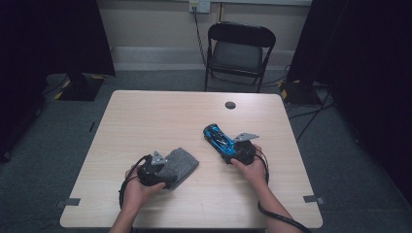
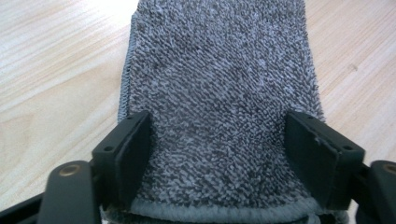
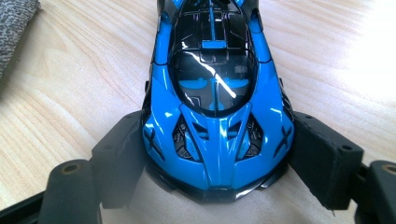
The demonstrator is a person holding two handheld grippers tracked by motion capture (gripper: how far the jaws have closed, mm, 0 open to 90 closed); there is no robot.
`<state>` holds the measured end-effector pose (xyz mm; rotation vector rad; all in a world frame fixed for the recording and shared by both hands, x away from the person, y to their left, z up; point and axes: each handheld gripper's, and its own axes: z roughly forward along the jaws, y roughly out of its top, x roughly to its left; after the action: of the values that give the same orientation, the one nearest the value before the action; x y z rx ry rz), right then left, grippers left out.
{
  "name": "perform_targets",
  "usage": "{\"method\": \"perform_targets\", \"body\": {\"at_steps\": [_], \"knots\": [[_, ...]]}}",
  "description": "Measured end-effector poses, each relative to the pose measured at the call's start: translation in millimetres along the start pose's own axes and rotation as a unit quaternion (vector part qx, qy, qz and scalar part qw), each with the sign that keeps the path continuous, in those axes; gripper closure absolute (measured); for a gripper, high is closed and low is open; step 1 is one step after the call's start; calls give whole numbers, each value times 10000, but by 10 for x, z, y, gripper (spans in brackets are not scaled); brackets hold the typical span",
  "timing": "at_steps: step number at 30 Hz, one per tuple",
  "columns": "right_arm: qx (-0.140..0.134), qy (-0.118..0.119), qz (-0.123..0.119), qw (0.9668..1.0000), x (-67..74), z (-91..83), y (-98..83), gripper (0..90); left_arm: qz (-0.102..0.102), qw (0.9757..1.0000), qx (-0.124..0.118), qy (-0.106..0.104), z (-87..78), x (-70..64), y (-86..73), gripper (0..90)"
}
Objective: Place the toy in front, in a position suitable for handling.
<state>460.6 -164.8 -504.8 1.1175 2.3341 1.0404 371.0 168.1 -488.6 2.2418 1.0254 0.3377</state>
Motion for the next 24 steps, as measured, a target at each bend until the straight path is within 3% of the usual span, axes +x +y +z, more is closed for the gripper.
{"method": "perform_targets", "body": {"at_steps": [4,6,10,14,24], "knots": [[-1,0,0,10000,0,0,0,237,233,9996,151,-102,-26,-82,56,501],[1,3,-1,10000,0,0,0,237,228,9995,164,-125,-32,-119,59,582],[0,-1,1,10000,0,0,0,237,-5,9997,258,-40,-39,-175,81,664],[-1,0,0,10000,0,0,0,237,-341,9990,204,-195,-21,-169,108,701],[-2,-1,0,10000,0,0,0,237,-347,9990,-35,-269,-29,-207,213,716]]}}
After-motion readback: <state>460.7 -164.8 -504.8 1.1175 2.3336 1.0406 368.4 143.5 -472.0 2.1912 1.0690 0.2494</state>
